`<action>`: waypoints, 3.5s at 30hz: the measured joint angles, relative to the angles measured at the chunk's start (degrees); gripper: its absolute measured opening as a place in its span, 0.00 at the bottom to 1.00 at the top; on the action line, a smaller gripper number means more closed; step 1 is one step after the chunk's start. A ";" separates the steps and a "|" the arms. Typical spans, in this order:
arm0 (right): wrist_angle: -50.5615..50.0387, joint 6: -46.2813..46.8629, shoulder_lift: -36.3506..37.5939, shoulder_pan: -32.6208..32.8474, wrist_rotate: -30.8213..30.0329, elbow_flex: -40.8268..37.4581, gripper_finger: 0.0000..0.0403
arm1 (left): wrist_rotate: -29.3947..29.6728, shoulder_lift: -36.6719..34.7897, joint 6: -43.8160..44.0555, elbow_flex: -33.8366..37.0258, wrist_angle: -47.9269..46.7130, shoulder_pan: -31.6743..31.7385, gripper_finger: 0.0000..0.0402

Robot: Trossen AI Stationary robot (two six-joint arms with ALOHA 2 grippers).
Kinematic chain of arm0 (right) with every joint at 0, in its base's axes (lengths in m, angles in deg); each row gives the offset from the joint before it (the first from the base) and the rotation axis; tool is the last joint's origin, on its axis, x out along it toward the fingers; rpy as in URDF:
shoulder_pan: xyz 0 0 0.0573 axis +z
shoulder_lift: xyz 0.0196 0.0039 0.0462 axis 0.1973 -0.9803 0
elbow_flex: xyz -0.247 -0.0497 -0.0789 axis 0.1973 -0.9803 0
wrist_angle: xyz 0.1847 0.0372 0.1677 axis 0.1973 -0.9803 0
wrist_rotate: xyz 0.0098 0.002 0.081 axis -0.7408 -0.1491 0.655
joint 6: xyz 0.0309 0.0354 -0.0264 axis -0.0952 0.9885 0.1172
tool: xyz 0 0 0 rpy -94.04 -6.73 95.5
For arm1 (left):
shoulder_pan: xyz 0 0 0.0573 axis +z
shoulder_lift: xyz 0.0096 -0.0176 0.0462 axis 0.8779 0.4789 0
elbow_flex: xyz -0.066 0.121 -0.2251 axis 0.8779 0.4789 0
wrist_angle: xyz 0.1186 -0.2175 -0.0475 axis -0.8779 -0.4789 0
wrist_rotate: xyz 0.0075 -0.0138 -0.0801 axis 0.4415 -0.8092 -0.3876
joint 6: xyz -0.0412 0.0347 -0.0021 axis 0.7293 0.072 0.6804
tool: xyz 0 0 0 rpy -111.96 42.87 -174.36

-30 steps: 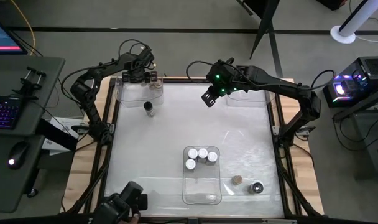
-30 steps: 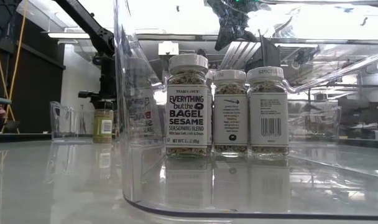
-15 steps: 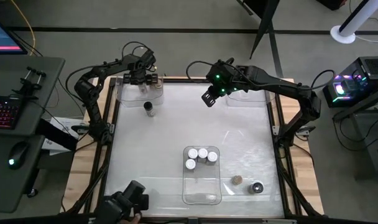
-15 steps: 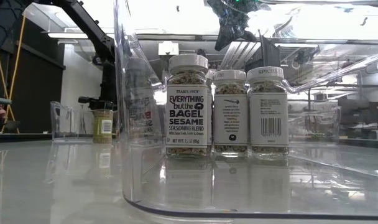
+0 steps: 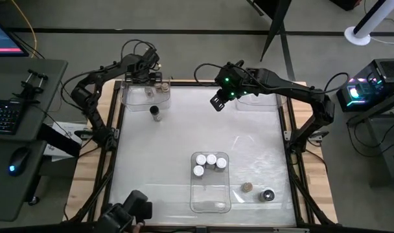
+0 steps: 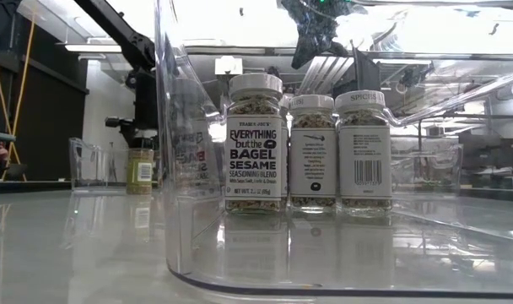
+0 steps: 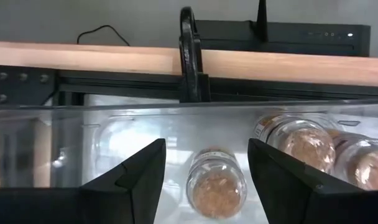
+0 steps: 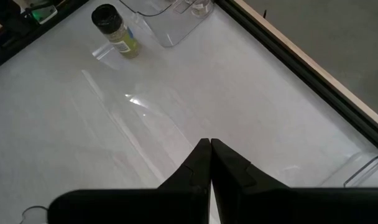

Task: Sort spices by type
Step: Put the left brown seasoning bottle into the top left transparent bin, then put the brown seasoning bottle into the top left transparent bin

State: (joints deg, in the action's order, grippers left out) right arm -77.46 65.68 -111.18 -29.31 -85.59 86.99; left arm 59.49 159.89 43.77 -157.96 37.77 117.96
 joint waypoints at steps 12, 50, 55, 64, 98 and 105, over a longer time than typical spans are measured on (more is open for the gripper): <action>0.94 -0.93 0.00 0.00 0.11 0.00 0.00 | 8.51 -3.98 2.95 1.57 -3.43 -10.59 0.28; 9.44 2.33 -0.02 0.11 8.15 -10.47 0.00 | 0.06 -4.14 5.26 16.00 17.78 -5.18 0.00; 10.66 2.28 -0.02 0.11 8.17 -10.47 0.00 | -2.44 -6.28 4.93 16.04 15.84 -5.42 0.00; 12.82 -0.68 2.22 0.09 8.13 -10.47 0.00 | -0.70 -21.18 -0.19 16.02 13.21 -7.84 0.00; 22.18 53.34 16.45 45.00 24.66 -46.86 0.00 | -11.52 -48.40 -9.36 35.67 49.13 -41.83 0.00; 24.74 52.76 11.86 44.71 26.99 -50.21 0.00 | -12.03 -48.40 -9.44 35.67 51.28 -41.83 0.00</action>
State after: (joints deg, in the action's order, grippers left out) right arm -52.73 118.44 -99.32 15.40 -58.59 36.78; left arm 47.46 111.49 34.33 -122.28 89.05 76.13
